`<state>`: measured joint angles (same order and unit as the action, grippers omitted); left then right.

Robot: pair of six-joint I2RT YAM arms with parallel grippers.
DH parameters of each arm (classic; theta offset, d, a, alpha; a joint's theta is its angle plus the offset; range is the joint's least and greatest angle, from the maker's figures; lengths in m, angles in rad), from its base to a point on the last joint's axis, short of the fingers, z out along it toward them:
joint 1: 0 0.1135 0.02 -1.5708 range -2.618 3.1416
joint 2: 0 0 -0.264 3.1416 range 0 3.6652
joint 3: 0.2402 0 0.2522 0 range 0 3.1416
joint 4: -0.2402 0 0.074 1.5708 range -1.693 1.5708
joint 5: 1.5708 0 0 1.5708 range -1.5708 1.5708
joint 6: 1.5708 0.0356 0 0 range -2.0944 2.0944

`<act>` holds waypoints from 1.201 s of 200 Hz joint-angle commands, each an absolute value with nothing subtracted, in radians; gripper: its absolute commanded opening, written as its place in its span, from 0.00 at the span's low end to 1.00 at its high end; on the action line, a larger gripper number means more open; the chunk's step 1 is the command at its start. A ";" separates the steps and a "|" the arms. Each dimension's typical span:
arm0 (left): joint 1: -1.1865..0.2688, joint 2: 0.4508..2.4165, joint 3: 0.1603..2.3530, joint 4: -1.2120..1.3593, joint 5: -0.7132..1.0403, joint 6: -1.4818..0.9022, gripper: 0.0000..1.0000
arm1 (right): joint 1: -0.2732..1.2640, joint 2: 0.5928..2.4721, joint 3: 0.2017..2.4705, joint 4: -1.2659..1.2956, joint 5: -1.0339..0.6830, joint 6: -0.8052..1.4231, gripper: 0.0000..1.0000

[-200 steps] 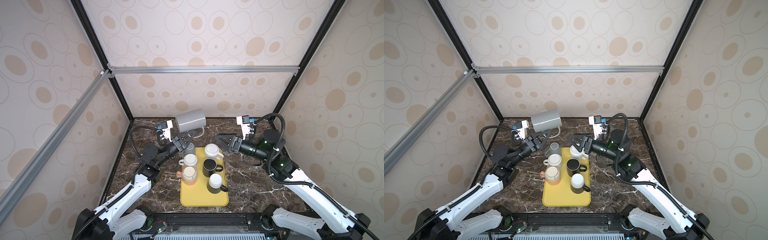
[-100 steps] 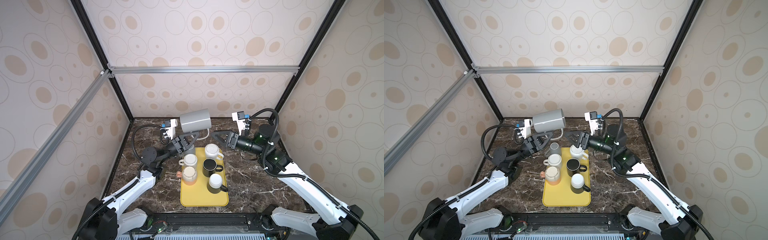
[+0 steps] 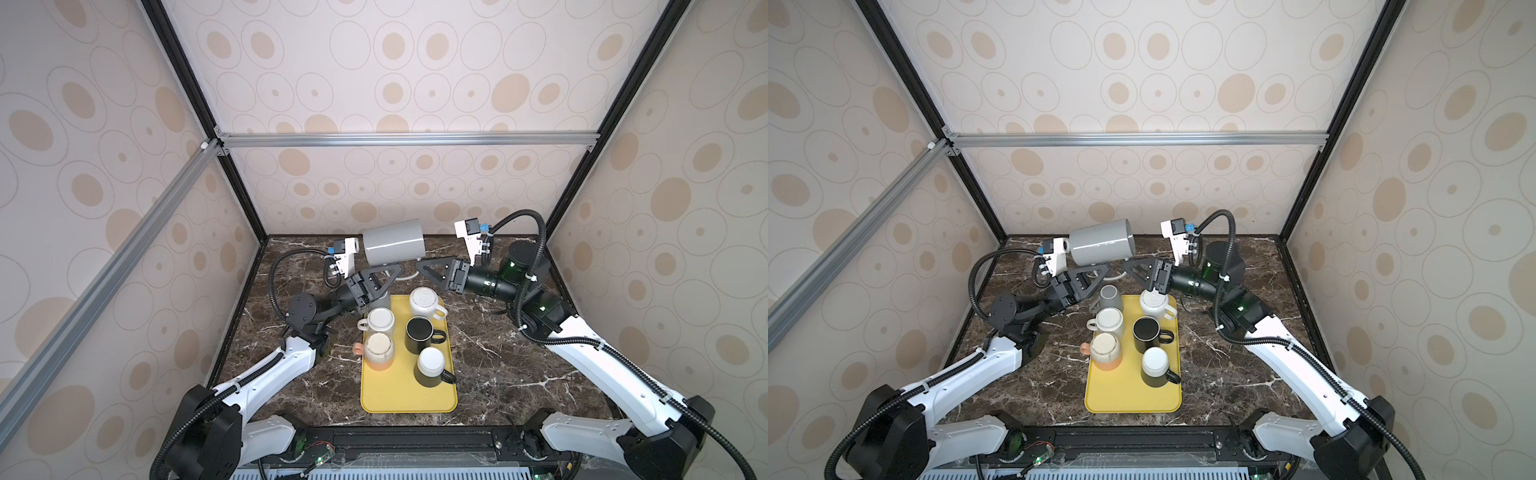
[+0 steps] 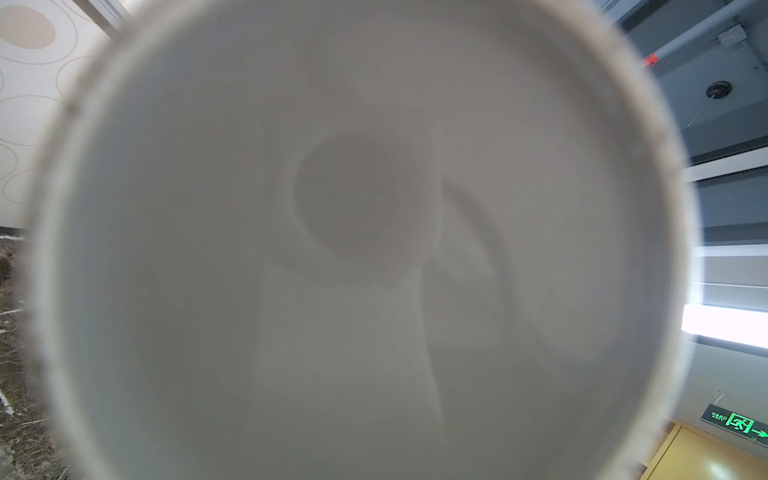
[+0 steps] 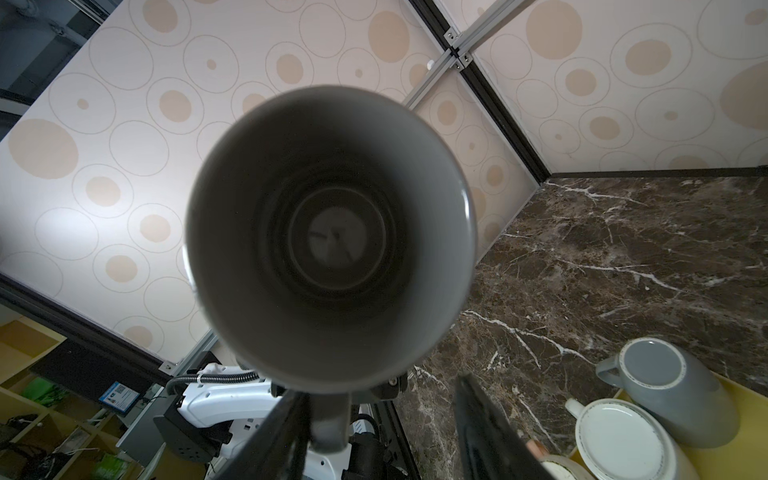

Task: Turn the mug right side up
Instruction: 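Hold the grey mug sideways with the left gripper while the right gripper grasps its handle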

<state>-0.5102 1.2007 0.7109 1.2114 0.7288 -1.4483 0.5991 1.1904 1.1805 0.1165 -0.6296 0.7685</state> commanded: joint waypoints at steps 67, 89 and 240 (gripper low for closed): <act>-0.505 1.183 0.712 1.348 0.732 -1.448 0.00 | 0.595 1.224 1.229 0.162 -0.669 0.775 0.52; -0.507 1.186 0.712 1.342 0.736 -1.443 0.00 | 0.597 1.236 1.231 0.169 -0.678 0.782 0.50; -0.518 1.187 0.715 1.167 0.761 -1.304 0.00 | 0.607 1.275 1.243 0.179 -0.701 0.793 0.15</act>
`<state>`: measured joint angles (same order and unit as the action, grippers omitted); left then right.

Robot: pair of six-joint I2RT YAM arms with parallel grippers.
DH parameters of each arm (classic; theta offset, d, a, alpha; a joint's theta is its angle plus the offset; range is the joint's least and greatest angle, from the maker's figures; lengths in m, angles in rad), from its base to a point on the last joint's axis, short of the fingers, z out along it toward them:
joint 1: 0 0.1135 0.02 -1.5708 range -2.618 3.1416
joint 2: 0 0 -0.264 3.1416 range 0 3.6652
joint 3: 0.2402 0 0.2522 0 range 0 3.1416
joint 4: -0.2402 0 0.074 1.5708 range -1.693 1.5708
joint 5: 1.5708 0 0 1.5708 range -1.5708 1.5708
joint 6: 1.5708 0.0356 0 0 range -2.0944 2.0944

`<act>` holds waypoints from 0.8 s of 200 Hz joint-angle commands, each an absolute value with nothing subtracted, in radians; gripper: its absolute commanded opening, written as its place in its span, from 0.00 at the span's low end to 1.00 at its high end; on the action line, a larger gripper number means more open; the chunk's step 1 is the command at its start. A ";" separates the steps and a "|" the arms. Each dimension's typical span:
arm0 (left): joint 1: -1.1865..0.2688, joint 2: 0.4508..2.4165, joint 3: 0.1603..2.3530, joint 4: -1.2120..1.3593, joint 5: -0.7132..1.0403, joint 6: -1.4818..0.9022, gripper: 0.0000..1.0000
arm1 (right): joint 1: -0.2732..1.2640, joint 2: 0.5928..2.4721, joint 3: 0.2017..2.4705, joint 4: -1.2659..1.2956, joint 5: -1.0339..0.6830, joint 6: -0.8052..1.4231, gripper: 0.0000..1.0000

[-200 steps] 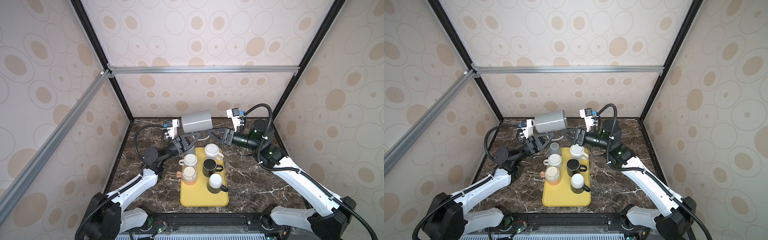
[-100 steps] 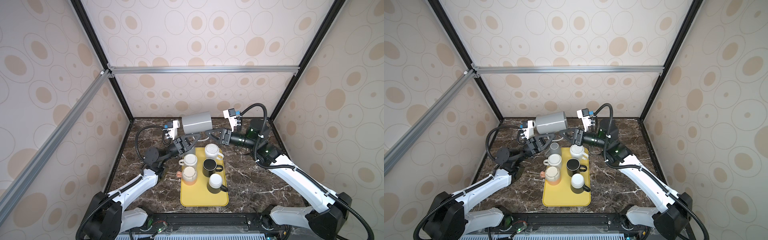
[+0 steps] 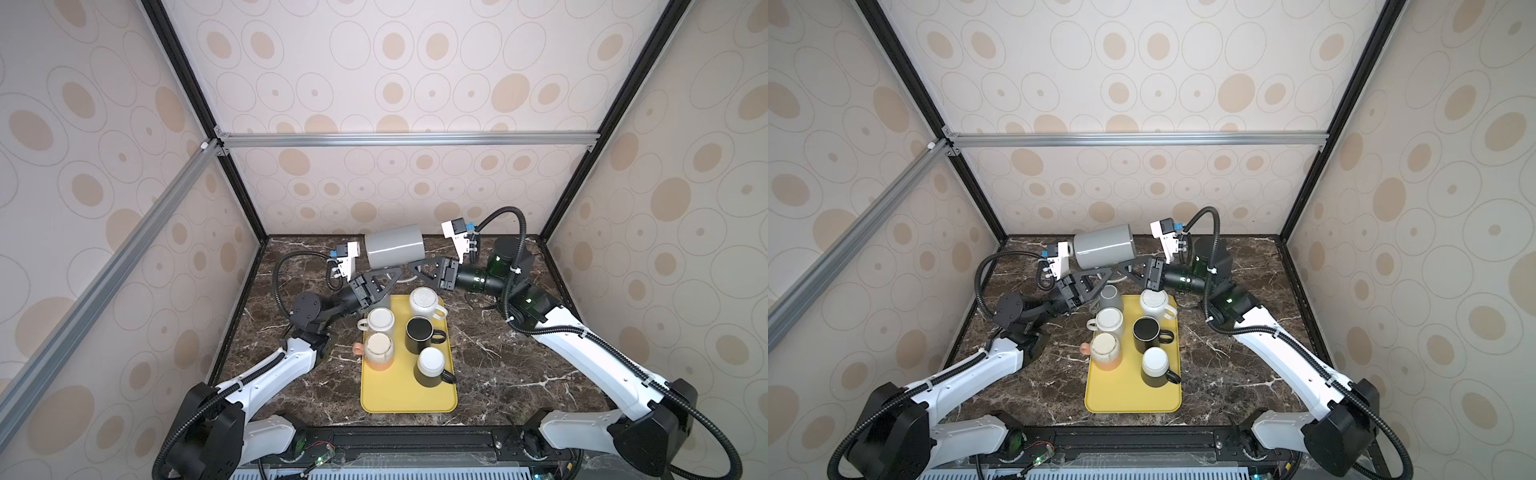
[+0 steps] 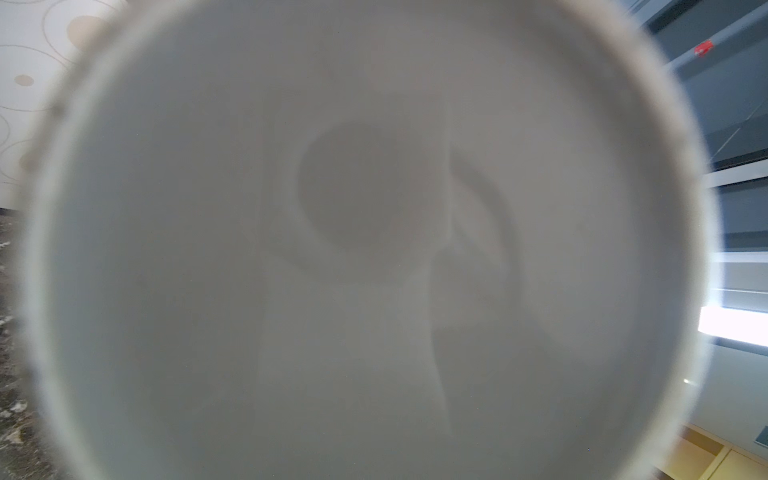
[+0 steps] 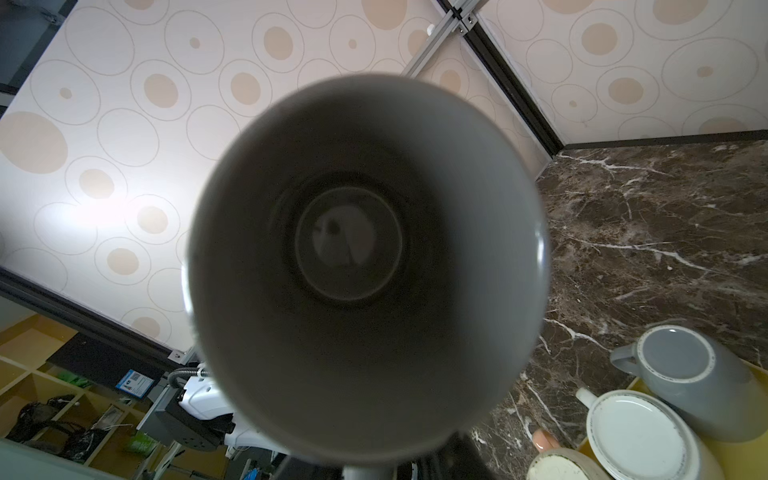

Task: Turn the mug right side up
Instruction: 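Hold the grey mug sideways with the left gripper while the right gripper grasps its handle, then open the left gripper and carry the grey mug away with the right gripper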

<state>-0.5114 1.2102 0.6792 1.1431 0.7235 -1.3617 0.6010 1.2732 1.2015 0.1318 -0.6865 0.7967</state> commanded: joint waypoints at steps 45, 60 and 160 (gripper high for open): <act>-0.517 1.185 0.712 1.065 0.756 -1.228 0.08 | 0.607 1.277 1.244 0.148 -0.664 0.781 0.00; -0.513 1.161 0.732 0.914 0.728 -1.136 0.86 | 0.606 1.263 1.251 0.097 -0.609 0.749 0.00; -0.506 0.853 0.800 0.001 -0.023 -0.576 1.00 | 0.465 1.364 1.552 -0.471 -0.119 0.426 0.00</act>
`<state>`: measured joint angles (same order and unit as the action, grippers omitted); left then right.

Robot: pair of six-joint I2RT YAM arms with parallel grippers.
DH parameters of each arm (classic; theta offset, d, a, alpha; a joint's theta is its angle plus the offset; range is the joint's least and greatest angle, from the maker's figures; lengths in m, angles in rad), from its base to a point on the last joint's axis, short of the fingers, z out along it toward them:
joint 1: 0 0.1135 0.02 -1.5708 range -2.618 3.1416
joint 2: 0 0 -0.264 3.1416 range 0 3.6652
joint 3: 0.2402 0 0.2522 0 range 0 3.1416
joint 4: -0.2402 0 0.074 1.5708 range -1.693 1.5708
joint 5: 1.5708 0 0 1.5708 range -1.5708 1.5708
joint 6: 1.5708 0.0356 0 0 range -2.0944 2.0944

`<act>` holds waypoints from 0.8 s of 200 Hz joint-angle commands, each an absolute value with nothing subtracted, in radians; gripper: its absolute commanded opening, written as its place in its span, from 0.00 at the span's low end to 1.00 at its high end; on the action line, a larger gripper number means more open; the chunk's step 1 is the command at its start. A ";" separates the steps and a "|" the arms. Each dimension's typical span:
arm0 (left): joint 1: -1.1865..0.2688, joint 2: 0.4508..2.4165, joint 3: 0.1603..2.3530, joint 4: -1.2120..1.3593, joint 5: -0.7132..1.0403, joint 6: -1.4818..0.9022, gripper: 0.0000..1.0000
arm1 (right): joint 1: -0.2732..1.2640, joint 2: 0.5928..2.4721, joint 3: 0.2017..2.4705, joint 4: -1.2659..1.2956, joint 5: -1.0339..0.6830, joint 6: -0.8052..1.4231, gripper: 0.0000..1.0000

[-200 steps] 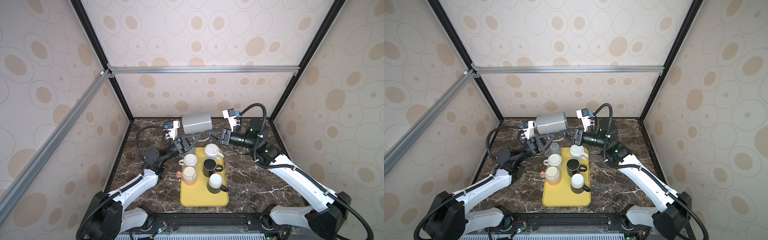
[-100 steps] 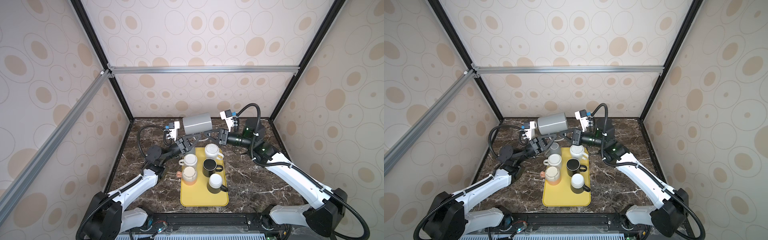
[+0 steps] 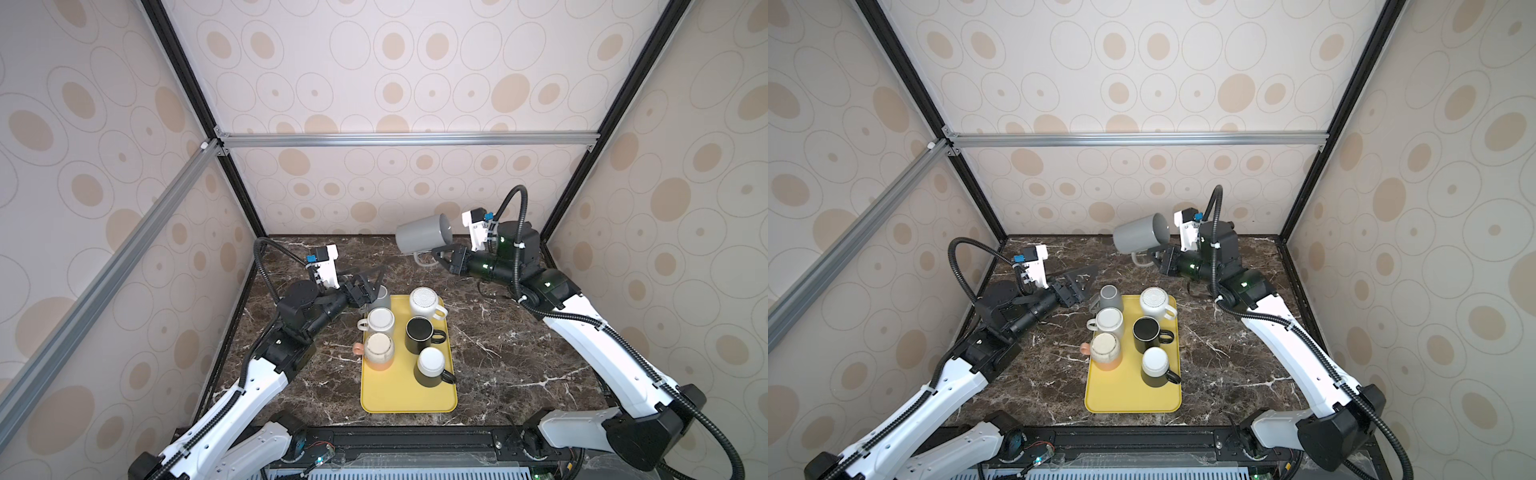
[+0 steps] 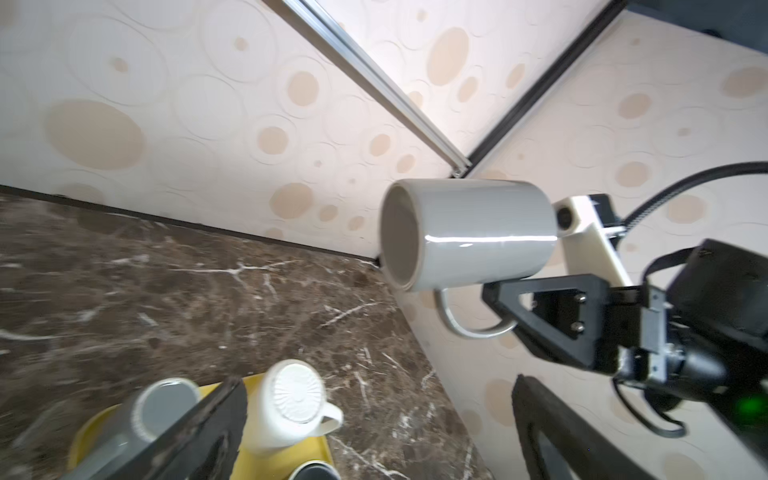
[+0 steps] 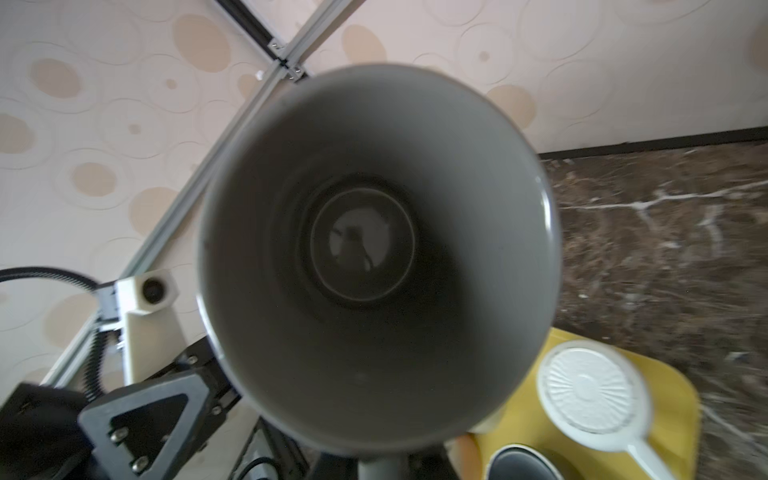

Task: Turn the mug right side up
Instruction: 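Open the left gripper and carry the grey mug away with the right gripper, then lower the grey mug upright onto the table beyond the tray with the right gripper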

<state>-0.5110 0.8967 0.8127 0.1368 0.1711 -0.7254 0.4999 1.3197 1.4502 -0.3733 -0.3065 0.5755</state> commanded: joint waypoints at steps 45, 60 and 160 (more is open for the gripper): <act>-0.506 0.882 0.808 0.000 0.067 -0.504 1.00 | 0.356 1.539 1.698 -0.646 0.114 0.229 0.00; -0.506 0.884 0.791 0.035 0.122 -0.486 1.00 | 0.294 1.588 1.729 -0.670 0.112 0.206 0.00; -0.506 0.928 0.738 0.091 0.167 -0.462 1.00 | 0.129 1.837 1.862 -0.760 0.159 0.050 0.00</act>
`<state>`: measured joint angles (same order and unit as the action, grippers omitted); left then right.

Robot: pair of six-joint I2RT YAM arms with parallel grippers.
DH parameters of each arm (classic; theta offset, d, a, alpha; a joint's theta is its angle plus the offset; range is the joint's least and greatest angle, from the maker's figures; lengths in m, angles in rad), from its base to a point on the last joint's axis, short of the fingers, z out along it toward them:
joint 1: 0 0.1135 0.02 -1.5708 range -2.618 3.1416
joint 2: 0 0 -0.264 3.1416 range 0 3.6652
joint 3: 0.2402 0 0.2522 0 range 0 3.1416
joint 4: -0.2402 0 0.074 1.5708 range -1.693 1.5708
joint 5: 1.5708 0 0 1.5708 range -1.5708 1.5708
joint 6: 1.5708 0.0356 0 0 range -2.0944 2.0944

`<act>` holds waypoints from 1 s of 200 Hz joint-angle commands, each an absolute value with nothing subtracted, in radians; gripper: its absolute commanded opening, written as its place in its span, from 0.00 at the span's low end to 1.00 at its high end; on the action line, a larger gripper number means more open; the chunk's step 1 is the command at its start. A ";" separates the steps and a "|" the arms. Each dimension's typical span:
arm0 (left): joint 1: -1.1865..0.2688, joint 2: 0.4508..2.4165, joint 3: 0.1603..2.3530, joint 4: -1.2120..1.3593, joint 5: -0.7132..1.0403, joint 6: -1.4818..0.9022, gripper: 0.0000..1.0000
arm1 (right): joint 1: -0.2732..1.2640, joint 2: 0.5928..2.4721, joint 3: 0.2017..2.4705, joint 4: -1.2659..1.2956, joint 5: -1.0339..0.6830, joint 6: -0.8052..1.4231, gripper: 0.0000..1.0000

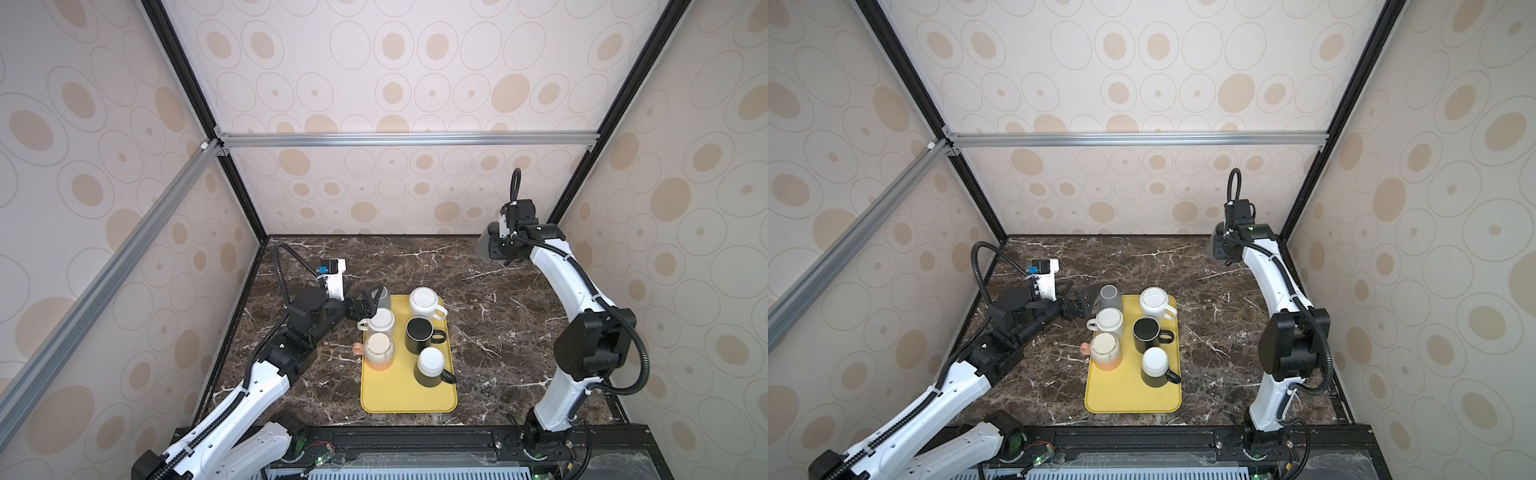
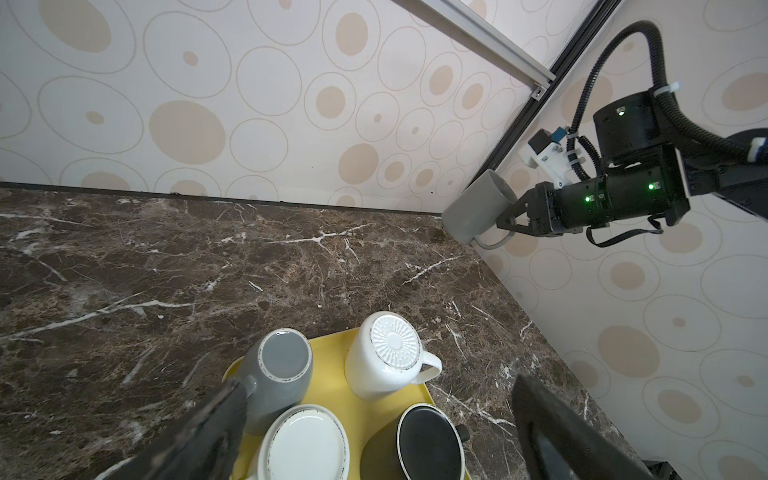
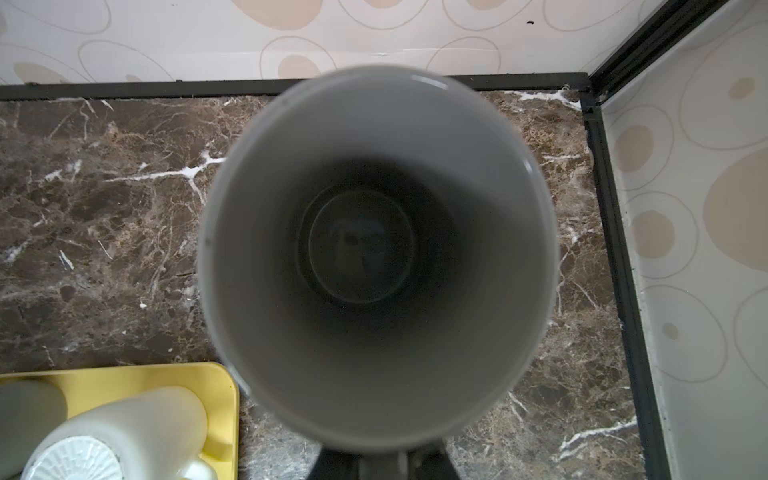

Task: Turn the mug right side up
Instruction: 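Lower the grey mug upright onto the table beyond the tray with the right gripper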

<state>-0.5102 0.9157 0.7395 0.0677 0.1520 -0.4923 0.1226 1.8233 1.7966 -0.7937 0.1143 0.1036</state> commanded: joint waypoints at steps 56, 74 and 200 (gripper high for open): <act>-0.506 0.949 0.707 0.134 0.197 -0.484 0.99 | 0.104 1.871 1.786 -0.735 0.177 0.039 0.00; -0.506 0.957 0.696 0.152 0.212 -0.498 0.99 | 0.101 1.882 1.769 -0.739 0.195 0.043 0.00; -0.505 0.975 0.672 0.166 0.233 -0.501 0.98 | 0.096 1.877 1.593 -0.617 0.220 0.047 0.00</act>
